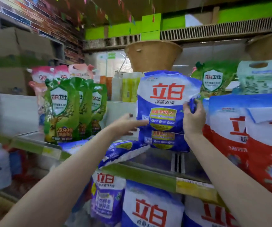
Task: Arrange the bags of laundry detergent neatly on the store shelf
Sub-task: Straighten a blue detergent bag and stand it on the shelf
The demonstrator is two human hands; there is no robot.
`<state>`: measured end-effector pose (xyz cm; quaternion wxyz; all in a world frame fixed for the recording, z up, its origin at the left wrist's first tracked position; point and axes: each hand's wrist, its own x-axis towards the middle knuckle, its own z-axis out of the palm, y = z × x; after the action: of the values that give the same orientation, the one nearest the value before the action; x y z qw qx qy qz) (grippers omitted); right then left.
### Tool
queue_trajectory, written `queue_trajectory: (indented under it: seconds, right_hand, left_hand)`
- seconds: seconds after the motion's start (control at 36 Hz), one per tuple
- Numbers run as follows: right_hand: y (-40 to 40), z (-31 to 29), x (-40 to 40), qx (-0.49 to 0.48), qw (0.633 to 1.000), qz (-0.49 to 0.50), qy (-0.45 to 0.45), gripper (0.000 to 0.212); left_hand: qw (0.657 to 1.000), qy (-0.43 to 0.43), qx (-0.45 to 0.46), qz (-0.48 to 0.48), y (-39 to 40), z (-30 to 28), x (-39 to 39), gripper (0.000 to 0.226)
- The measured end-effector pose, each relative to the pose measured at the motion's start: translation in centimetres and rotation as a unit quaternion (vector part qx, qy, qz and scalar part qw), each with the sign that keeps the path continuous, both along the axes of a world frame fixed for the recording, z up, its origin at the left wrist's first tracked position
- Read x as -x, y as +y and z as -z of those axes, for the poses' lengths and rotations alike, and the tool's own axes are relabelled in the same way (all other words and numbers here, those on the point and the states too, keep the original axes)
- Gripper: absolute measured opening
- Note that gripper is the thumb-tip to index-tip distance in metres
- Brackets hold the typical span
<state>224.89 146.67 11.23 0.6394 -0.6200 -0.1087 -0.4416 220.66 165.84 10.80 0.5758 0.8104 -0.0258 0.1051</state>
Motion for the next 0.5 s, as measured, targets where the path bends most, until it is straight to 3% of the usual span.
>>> queue_trajectory:
  seconds: [0.06,0.14,0.22,0.28,0.33,0.5]
  right_hand:
    - [-0.3,0.9,0.0,0.003,0.994,-0.081,0.071,0.015]
    - [-1.8,3.0,-0.8,0.012,0.963,-0.181,0.200,0.027]
    - [-2.9,4.3,-0.6,0.052,0.945,-0.216,0.240,0.027]
    - [-3.3,4.3,-0.6,0.052,0.943,-0.226,0.240,0.038]
    - [-3.4,4.0,-0.6,0.069,0.945,-0.204,0.246,0.040]
    - [-3.4,2.0,-0.7,0.258,0.934,-0.036,0.245,0.030]
  left_hand:
    - [0.999,0.011,0.027,0.026,-1.8,1.5,-0.7,0.057]
    - [0.999,-0.023,0.028,-0.040,-3.7,2.7,-2.3,0.061]
    - [0.989,-0.061,-0.088,-0.104,-4.6,3.0,-3.1,0.057]
    - [0.973,-0.063,-0.184,-0.122,-4.8,3.2,-3.0,0.059]
    - [0.964,-0.062,-0.237,-0.109,-4.9,3.5,-2.7,0.066]
    - [0.927,-0.066,-0.356,-0.102,-3.4,3.5,-1.2,0.068]
